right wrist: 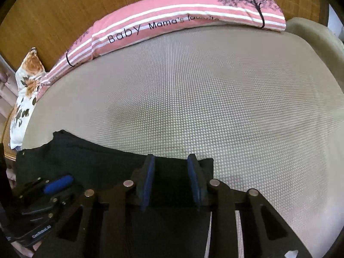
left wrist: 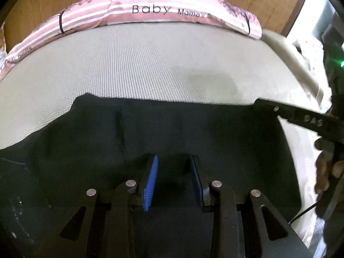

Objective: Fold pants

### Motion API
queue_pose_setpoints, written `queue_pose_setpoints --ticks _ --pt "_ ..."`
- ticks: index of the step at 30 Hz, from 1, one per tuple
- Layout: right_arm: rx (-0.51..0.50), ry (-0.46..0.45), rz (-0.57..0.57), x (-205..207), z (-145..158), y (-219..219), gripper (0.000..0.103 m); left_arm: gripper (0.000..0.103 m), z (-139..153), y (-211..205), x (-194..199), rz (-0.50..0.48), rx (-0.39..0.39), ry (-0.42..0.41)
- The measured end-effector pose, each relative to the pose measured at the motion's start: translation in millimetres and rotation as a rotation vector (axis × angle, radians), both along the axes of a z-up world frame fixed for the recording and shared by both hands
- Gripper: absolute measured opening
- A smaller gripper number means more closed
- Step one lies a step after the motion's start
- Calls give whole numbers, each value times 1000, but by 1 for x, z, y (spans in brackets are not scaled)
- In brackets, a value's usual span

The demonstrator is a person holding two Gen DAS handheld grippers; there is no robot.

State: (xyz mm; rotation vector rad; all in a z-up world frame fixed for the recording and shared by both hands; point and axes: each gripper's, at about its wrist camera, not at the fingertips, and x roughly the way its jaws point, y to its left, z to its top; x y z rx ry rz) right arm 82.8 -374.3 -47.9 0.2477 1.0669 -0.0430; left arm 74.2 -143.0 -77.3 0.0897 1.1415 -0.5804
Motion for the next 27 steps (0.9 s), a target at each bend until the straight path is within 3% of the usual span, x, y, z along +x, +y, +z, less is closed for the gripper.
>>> queue_pose_setpoints --ticks 4,11,17,24,27 --pt "-28 -9 35 -19 6 8 30 33 2 3 -15 -14 46 -32" --pt "-58 49 58 -65 -8 20 30 46 2 10 -48 -24 95 -88" --pt "-64 60 64 -104 -9 34 33 49 1 27 -65 -7 90 -82" --pt "-128 66 99 -129 -13 58 45 58 -1 39 -73 9 73 -104" --pt "-154 86 105 -126 -14 65 51 58 1 42 -68 11 60 -72"
